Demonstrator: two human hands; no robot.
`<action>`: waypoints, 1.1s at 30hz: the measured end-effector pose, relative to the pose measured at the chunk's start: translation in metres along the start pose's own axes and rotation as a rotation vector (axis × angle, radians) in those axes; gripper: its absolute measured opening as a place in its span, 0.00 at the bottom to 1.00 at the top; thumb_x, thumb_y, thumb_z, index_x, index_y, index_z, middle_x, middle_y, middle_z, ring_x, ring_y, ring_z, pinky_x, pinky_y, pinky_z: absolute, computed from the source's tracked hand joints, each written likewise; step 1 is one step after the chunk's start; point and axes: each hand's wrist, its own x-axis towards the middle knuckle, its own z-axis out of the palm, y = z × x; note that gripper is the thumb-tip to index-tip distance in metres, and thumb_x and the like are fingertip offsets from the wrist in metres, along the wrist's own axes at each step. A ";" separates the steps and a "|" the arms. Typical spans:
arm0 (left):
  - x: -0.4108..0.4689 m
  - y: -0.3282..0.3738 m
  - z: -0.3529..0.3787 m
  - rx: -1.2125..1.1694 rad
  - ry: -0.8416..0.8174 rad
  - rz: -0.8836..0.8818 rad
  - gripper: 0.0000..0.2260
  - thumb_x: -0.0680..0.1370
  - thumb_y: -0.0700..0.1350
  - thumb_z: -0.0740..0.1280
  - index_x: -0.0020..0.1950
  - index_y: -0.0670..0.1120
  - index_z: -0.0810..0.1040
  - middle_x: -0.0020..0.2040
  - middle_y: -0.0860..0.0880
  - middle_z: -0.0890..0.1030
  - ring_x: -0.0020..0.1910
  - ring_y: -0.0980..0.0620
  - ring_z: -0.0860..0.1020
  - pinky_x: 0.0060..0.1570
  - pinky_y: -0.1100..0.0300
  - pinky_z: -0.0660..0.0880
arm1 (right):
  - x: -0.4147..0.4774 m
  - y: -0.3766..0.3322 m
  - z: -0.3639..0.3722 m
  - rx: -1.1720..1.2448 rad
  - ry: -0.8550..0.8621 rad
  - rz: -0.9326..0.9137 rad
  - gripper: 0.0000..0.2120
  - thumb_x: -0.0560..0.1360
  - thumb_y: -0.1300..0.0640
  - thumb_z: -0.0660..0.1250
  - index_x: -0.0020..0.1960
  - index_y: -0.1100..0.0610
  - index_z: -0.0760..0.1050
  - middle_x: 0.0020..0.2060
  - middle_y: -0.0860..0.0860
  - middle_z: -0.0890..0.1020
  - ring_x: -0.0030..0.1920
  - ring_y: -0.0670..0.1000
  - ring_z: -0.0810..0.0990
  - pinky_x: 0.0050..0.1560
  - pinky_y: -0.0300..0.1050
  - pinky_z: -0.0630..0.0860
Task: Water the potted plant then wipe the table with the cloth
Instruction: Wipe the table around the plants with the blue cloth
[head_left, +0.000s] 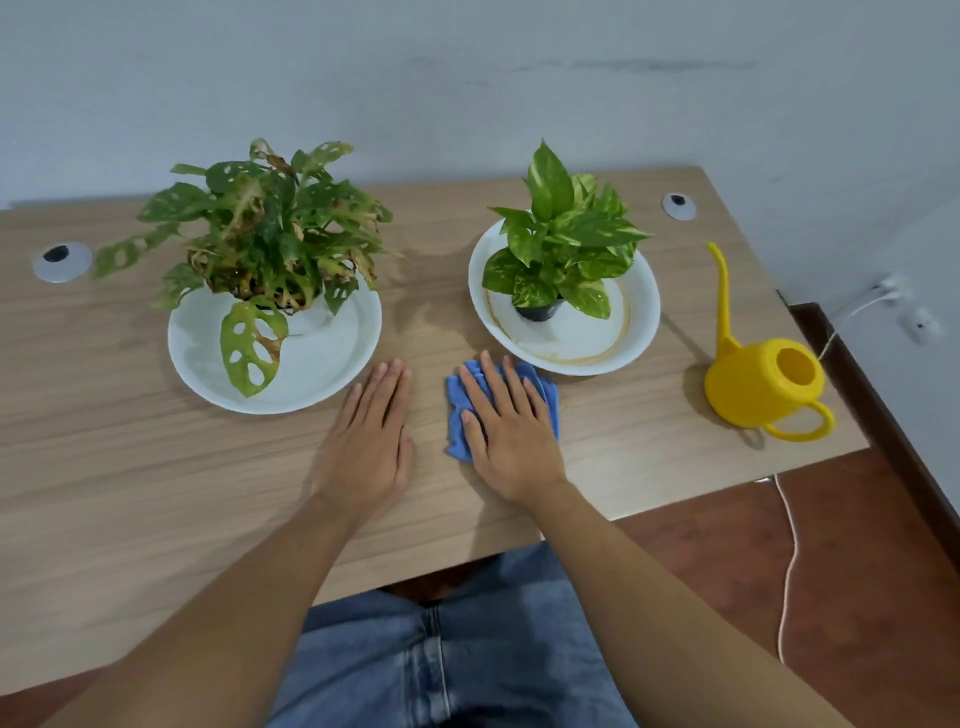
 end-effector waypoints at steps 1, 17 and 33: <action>-0.001 0.000 0.000 -0.002 0.002 0.000 0.33 0.86 0.47 0.54 0.90 0.40 0.50 0.91 0.43 0.52 0.91 0.45 0.51 0.88 0.42 0.54 | -0.003 -0.001 0.001 0.011 0.003 0.017 0.28 0.90 0.44 0.49 0.89 0.46 0.49 0.88 0.48 0.49 0.88 0.53 0.47 0.85 0.58 0.53; 0.000 -0.001 0.001 -0.049 0.021 -0.003 0.32 0.86 0.48 0.54 0.90 0.40 0.54 0.91 0.44 0.55 0.90 0.47 0.53 0.88 0.43 0.56 | -0.043 0.009 -0.005 -0.078 0.027 0.275 0.30 0.89 0.44 0.49 0.88 0.54 0.53 0.88 0.57 0.51 0.88 0.57 0.50 0.85 0.63 0.52; 0.000 0.003 -0.002 -0.051 0.010 -0.021 0.31 0.87 0.49 0.53 0.90 0.41 0.53 0.91 0.45 0.54 0.90 0.49 0.51 0.88 0.45 0.53 | -0.033 0.081 -0.011 0.026 -0.005 0.645 0.35 0.86 0.38 0.40 0.89 0.52 0.45 0.88 0.56 0.44 0.88 0.56 0.43 0.85 0.64 0.43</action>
